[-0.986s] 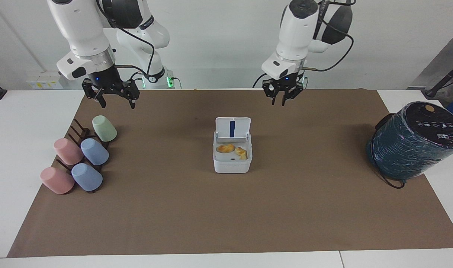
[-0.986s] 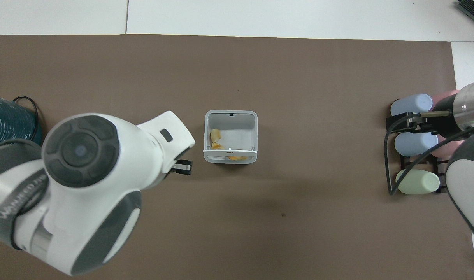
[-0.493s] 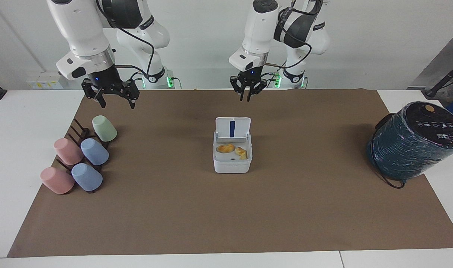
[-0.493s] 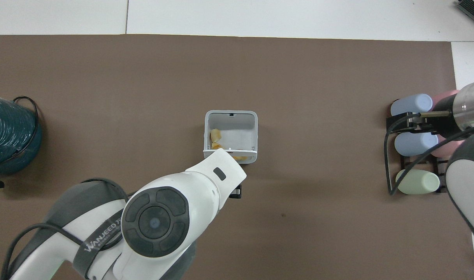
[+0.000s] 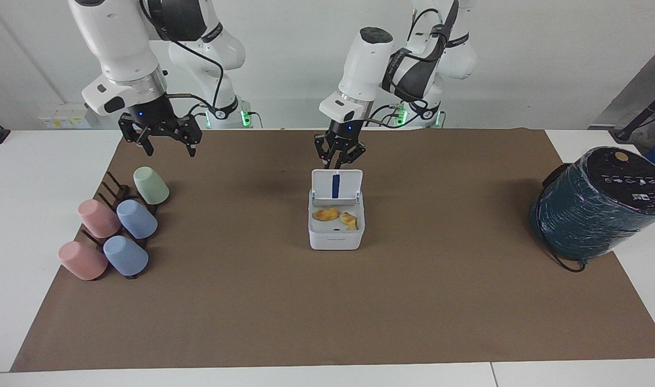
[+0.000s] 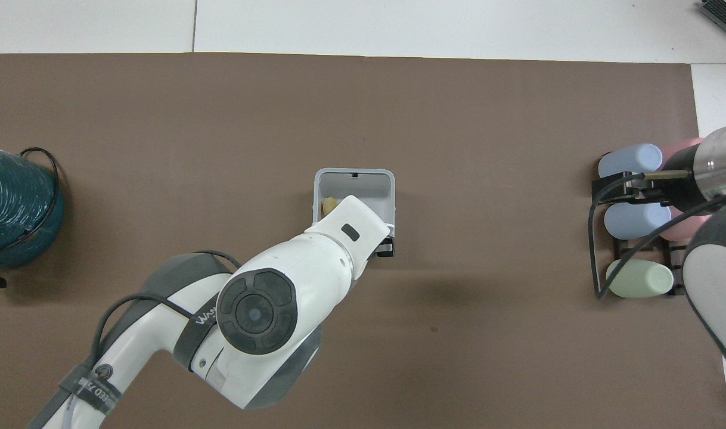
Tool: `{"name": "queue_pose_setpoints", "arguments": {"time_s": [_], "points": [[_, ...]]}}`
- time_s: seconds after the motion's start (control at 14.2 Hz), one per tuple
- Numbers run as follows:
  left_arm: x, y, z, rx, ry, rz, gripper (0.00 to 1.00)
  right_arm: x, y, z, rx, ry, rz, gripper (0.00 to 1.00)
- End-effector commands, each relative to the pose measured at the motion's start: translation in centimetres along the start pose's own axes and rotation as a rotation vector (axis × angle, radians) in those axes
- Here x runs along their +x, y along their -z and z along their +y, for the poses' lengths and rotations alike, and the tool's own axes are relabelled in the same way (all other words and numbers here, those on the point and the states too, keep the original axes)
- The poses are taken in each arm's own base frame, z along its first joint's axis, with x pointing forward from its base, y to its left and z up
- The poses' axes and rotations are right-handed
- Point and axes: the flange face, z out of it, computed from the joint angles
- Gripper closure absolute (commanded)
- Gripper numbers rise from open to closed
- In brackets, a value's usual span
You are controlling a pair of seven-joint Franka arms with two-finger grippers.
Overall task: Close trash can lid
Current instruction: 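Push the bin lid closed with the left gripper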
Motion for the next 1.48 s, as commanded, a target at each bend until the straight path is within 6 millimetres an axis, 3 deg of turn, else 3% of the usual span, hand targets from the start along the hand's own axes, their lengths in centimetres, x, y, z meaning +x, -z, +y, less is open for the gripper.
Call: {"name": "queue_pose_setpoints", "arguments": {"time_s": [0.0, 0.35, 0.7, 1.13, 1.41], "points": [[2.5, -1.4, -1.1, -0.04, 0.044, 0.067, 0.81, -0.4, 0.5, 0.4, 0.014, 0.012, -0.008, 0.0], [6.5, -2.3, -3.0, -0.046, 0.085, 0.12, 0.91, -0.5, 0.5, 0.3, 0.014, 0.014, -0.008, 0.0], [6.1, -8.2, -3.0, -0.05, 0.058, 0.121, 0.91, -0.5, 0.5, 0.3, 0.014, 0.014, -0.008, 0.0], [5.9, -9.2, -3.5, -0.04, 0.052, 0.11, 0.91, -0.5, 0.5, 0.3, 0.014, 0.014, -0.008, 0.0], [4.6, -12.5, -3.8, -0.012, 0.027, 0.066, 0.91, -0.5, 0.5, 0.3, 0.014, 0.014, -0.008, 0.0]]}}
